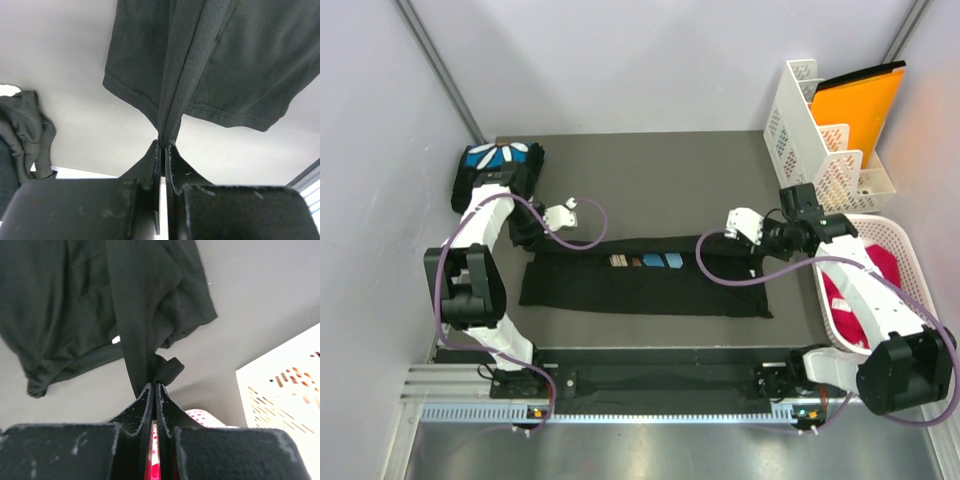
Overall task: Fold and stack the t-shirts
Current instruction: Fold the tshirt
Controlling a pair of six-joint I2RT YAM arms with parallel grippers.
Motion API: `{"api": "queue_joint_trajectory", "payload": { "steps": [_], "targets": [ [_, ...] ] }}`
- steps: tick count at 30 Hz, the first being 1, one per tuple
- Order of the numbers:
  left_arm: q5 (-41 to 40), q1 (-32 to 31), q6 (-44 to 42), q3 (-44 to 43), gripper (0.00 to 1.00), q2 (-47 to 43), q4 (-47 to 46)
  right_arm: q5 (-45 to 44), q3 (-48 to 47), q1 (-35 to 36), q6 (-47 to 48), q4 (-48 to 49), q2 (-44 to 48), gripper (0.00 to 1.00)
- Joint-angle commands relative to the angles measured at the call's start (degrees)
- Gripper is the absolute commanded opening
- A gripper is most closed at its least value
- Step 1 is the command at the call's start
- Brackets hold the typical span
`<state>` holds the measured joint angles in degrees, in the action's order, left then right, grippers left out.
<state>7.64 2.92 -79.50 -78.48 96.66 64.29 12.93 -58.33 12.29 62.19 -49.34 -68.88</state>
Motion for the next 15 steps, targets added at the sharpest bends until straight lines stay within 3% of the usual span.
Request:
{"api": "queue_joint_trajectory", "payload": {
  "steps": [1, 15],
  "targets": [
    [-0.8, 0.5, -2.4, 1.4, 0.0, -2.2, 2.4, 1.5, 2.0, 1.3, 2.4, -2.7, 3.0, 0.0],
    [-2.0, 0.6, -3.9, 1.3, 0.0, 0.9, 3.7, 0.5, 5.2, 10.4, -0.5, 0.4, 1.0, 0.0]
  ]
}}
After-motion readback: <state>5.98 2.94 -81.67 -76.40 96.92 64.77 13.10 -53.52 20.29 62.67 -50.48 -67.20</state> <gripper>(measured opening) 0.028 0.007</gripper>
